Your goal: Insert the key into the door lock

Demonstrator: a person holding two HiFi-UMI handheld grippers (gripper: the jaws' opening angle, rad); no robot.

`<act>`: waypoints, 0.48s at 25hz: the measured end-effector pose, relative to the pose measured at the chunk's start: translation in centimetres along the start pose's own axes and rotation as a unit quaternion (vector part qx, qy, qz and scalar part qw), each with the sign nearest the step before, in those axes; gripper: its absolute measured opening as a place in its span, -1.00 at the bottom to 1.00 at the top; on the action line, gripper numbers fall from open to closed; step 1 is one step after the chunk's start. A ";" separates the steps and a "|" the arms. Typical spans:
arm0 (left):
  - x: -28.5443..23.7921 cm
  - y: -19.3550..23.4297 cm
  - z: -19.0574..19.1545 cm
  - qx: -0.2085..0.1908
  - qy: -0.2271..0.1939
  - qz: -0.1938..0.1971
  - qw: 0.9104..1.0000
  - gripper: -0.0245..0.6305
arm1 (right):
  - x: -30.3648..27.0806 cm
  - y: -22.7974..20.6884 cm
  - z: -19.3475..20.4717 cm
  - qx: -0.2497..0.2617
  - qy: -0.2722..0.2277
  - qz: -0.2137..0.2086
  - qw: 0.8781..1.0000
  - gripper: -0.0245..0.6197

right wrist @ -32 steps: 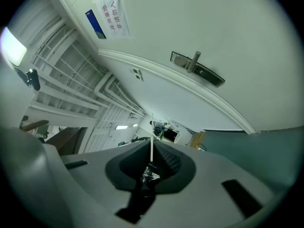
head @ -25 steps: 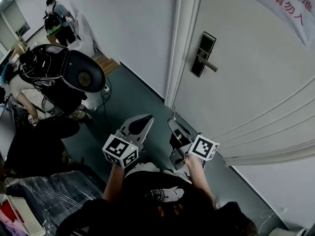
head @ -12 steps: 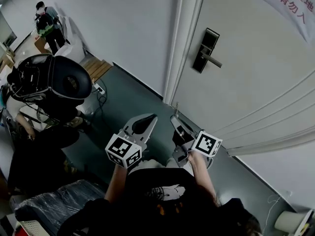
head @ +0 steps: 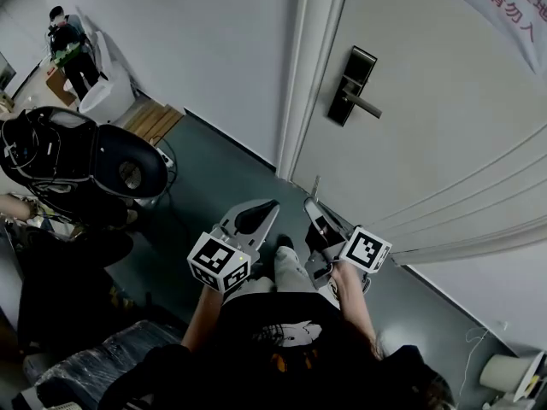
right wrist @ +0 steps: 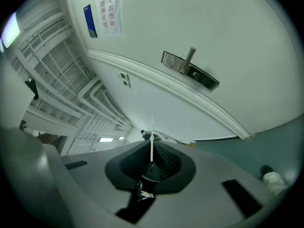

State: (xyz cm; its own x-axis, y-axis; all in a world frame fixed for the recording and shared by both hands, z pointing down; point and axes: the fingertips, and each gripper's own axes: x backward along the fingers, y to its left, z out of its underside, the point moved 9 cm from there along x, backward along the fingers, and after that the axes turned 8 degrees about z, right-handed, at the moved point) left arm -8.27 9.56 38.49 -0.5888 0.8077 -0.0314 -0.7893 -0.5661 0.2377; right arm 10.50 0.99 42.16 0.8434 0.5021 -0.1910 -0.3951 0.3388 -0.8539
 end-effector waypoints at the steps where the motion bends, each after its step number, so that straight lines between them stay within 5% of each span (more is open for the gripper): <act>1: -0.5 0.4 0.0 0.000 0.003 0.001 1.000 -0.88 | -0.3 -0.4 -0.4 -0.003 -0.002 0.002 1.000 -0.86; 12: -9.9 7.8 -2.3 -0.007 0.013 0.002 1.000 -0.88 | -6.3 -5.5 -9.1 -0.020 -0.008 0.002 1.000 -0.86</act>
State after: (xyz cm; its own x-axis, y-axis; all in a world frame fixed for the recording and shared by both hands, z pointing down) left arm -8.99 -3.25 38.39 -0.5965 0.8006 -0.0562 -0.7889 -0.5720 0.2246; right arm 10.68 -11.22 43.62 0.8363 0.5155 -0.1867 -0.3824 0.3046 -0.8723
